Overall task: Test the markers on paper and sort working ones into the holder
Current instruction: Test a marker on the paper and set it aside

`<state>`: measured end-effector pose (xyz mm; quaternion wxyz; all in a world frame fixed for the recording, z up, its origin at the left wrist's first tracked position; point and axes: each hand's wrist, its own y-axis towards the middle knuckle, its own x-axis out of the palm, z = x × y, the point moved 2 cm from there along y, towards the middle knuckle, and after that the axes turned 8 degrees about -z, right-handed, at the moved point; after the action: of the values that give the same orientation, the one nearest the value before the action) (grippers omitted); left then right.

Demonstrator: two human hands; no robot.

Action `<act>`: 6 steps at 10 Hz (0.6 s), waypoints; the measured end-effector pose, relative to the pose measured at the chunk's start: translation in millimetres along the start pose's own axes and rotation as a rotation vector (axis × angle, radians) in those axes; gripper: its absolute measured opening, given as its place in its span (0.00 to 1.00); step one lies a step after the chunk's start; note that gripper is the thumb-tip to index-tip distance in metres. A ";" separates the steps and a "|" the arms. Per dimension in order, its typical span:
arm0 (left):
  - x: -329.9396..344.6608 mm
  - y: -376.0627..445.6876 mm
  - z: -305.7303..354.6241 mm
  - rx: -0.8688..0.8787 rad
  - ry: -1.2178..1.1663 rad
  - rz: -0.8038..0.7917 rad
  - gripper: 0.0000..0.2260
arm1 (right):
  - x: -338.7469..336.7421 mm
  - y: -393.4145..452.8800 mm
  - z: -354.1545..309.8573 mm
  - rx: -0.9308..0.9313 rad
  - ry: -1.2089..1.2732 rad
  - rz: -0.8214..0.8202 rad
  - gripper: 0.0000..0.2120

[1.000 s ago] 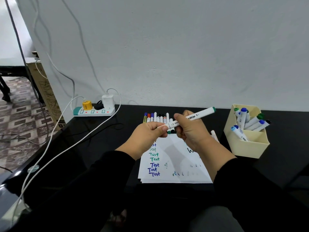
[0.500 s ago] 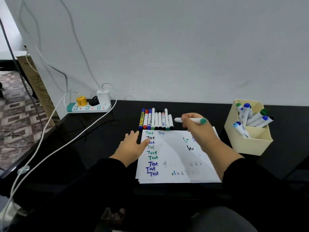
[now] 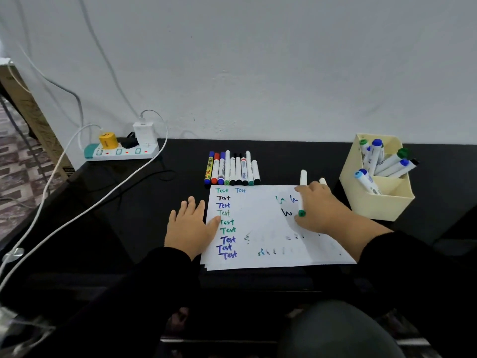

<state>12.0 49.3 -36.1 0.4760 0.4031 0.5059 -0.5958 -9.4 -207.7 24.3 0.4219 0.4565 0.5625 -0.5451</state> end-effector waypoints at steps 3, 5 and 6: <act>-0.1 0.1 0.6 -0.006 0.000 0.001 0.31 | -5.2 0.6 2.5 0.162 -0.033 0.018 0.22; -0.1 0.5 1.4 -0.014 -0.008 0.010 0.30 | 0.7 0.1 -3.3 0.213 -0.166 0.012 0.21; 0.0 1.0 1.0 -0.021 -0.011 0.006 0.30 | 5.3 -1.5 -2.7 0.224 -0.193 0.012 0.17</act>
<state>13.0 48.3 -36.2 0.4848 0.3963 0.5080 -0.5914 -12.0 -204.7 19.6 0.4237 0.4494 0.4524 -0.6434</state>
